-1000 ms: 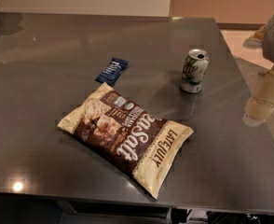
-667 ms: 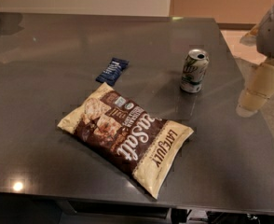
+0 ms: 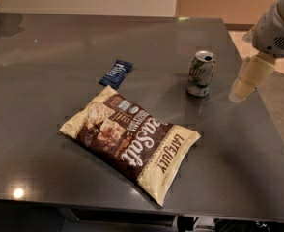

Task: Knock 7up can over

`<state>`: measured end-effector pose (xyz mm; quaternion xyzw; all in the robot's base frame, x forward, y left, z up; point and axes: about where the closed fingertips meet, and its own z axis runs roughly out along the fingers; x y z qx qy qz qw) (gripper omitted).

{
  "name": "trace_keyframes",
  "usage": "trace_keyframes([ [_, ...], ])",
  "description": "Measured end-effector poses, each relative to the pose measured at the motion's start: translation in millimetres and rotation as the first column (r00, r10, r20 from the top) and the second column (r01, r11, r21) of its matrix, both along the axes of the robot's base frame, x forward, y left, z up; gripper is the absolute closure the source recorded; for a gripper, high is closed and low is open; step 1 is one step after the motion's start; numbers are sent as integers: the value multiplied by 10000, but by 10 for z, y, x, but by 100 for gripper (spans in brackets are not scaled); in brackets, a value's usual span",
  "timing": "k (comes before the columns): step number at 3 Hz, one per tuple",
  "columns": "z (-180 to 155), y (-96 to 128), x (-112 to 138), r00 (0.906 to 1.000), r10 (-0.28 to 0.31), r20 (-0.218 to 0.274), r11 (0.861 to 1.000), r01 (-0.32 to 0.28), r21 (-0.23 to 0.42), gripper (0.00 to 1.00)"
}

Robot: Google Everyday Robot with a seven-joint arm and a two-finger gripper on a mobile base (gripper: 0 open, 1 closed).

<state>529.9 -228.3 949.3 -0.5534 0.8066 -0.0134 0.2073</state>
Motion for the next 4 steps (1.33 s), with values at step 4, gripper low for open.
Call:
trace_keyframes([
  [4, -502, 211, 931, 9997, -185, 181, 9666, 133, 2559, 0],
])
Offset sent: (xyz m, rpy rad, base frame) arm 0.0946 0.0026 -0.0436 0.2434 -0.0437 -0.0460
